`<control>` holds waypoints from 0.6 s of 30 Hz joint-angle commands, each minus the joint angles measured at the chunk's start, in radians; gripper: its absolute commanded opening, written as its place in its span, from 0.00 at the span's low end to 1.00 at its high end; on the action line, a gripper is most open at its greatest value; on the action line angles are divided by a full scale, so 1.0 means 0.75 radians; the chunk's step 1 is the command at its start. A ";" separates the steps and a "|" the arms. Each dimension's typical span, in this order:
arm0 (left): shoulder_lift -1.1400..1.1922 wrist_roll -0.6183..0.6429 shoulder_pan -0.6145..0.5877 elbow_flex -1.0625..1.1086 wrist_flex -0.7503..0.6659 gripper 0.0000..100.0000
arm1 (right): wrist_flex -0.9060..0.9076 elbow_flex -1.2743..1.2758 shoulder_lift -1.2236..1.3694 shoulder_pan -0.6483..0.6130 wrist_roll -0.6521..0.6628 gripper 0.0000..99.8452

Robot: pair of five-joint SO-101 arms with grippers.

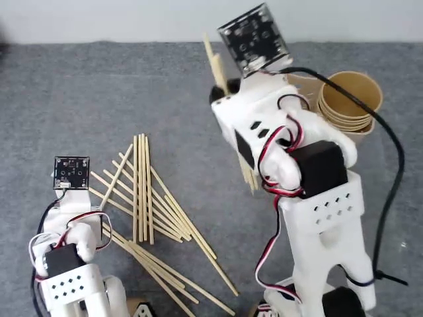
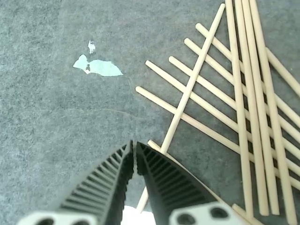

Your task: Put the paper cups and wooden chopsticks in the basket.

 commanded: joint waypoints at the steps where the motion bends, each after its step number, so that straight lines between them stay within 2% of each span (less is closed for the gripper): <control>1: -0.016 0.006 -0.008 -0.011 -0.031 0.01 | -0.146 -0.076 -0.058 0.048 0.016 0.01; 10: -0.016 0.006 -0.008 -0.011 -0.031 0.01 | -0.531 -0.076 -0.046 0.214 0.016 0.01; 18: -0.016 0.006 -0.008 -0.011 -0.031 0.01 | -0.686 -0.068 -0.040 0.349 0.016 0.01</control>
